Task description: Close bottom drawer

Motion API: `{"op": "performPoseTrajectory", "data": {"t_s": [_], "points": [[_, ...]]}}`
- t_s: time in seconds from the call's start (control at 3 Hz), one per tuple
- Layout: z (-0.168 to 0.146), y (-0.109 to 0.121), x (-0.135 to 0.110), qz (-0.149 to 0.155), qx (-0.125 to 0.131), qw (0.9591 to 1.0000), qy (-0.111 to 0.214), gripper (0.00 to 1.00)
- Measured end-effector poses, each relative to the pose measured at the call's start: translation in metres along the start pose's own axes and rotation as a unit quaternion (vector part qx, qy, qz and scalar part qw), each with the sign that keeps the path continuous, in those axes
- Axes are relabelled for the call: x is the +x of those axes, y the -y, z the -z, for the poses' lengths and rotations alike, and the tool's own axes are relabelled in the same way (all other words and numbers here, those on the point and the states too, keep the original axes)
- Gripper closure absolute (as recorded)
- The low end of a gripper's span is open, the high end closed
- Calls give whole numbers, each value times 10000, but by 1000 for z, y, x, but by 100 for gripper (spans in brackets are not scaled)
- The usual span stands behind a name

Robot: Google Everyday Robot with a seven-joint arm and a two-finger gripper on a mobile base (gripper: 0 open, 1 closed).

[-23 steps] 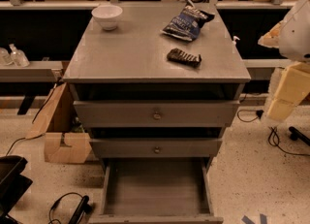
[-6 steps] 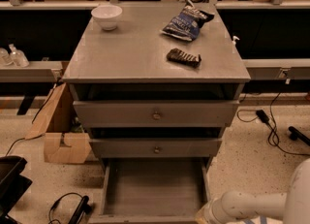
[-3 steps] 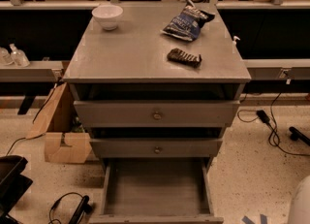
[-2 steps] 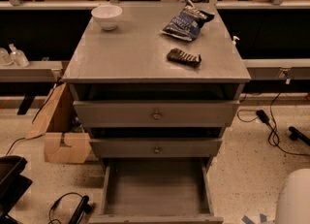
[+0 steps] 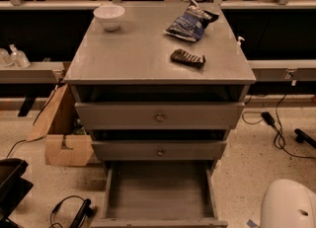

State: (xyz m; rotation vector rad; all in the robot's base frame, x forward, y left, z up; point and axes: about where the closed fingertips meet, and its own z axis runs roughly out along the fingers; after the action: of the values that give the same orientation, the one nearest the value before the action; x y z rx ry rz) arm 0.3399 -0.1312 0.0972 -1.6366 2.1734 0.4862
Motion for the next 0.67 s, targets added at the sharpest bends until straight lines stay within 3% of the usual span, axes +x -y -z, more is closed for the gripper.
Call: {"op": "performPoseTrajectory", "data": {"t_s": [0.33, 0.67], "points": [[-31, 22, -7, 222, -14, 9997, 69, 100], [-42, 38, -12, 313, 20, 9994, 120, 100]]}}
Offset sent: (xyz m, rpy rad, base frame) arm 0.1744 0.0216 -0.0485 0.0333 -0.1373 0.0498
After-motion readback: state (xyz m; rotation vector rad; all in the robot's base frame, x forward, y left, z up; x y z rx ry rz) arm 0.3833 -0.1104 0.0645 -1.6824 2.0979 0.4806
